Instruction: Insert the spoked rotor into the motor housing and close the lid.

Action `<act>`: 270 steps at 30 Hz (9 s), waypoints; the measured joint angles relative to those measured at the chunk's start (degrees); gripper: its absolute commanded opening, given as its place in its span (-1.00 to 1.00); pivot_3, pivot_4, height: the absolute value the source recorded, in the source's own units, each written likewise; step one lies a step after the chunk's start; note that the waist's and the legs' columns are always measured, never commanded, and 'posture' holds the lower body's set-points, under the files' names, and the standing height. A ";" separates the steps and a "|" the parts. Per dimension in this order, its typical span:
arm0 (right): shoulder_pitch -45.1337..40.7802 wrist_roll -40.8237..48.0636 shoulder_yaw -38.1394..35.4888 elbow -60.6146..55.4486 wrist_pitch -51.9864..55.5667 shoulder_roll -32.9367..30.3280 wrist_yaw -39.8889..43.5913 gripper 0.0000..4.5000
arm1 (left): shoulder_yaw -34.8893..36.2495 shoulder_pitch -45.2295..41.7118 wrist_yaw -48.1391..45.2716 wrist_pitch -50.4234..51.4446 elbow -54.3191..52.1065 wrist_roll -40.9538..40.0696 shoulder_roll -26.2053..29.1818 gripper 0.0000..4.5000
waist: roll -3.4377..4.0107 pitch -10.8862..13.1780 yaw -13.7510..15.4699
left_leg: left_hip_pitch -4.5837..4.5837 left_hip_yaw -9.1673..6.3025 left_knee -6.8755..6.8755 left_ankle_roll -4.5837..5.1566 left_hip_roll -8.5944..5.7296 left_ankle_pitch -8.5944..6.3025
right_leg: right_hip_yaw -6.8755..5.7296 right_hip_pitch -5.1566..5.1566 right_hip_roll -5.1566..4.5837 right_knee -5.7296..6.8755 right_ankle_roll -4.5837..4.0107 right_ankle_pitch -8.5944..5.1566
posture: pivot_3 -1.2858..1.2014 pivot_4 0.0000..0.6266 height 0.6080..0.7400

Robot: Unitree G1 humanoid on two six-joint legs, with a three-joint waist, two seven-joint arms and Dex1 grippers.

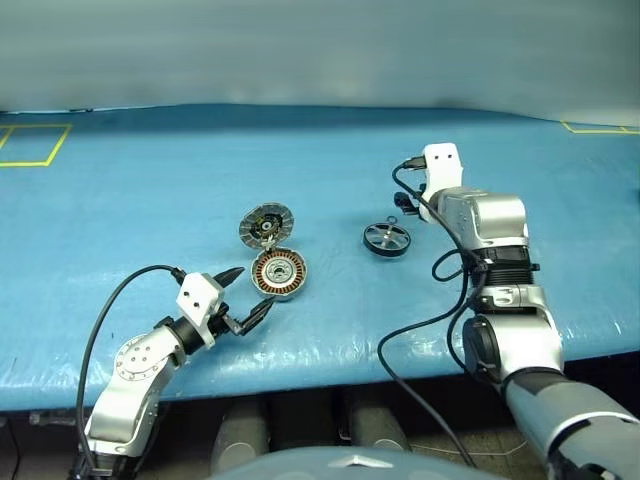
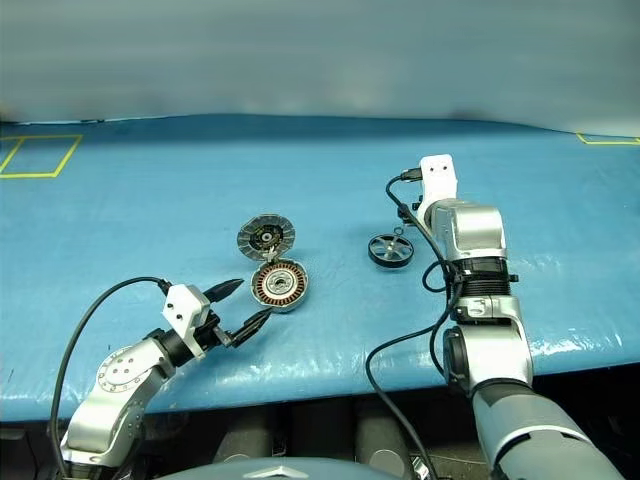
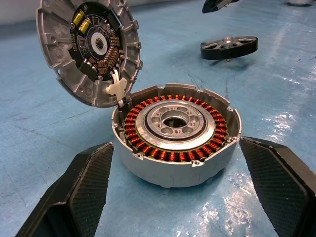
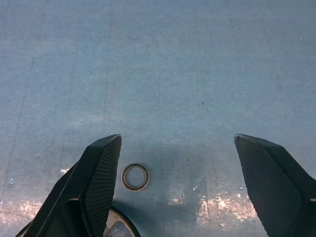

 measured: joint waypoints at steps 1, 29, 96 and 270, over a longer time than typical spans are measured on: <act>-0.74 0.08 -0.80 1.94 -0.77 0.99 -1.24 0.72 | 0.00 0.05 0.03 0.02 0.01 0.02 0.00 1.00 | 0.00 0.00 -0.04 | 0.01 0.00 0.00 0.00 0.01 0.00 | 0.00 0.00 0.00 0.01 0.01 0.00 | 0.03 -0.52 1.00; -1.22 1.02 -3.35 9.94 -3.95 8.03 -12.30 0.72 | -0.53 0.70 0.11 -0.42 0.10 0.33 -0.53 1.00 | 0.07 0.03 -0.42 | 0.07 -0.04 0.00 0.01 0.02 0.01 | 0.02 0.05 0.00 0.04 0.03 0.02 | 0.03 -0.52 1.00; 23.87 4.18 37.03 -41.29 -4.00 7.19 13.59 -0.71 | 0.61 2.35 2.20 -6.28 2.17 0.36 -3.07 1.00 | 0.19 0.06 0.27 | 0.13 -0.24 0.33 0.06 0.04 0.04 | -0.12 0.25 -0.06 0.07 -0.22 -0.16 | 0.03 -0.52 1.00; 29.22 0.78 11.15 -50.21 17.37 8.90 -6.83 0.60 | -1.85 1.07 2.05 -6.26 6.33 2.57 -4.37 1.00 | 0.19 0.07 0.16 | 0.06 -0.18 0.20 0.10 0.01 0.02 | -0.10 0.12 -0.12 0.03 -0.04 -0.27 | 0.03 -0.52 1.00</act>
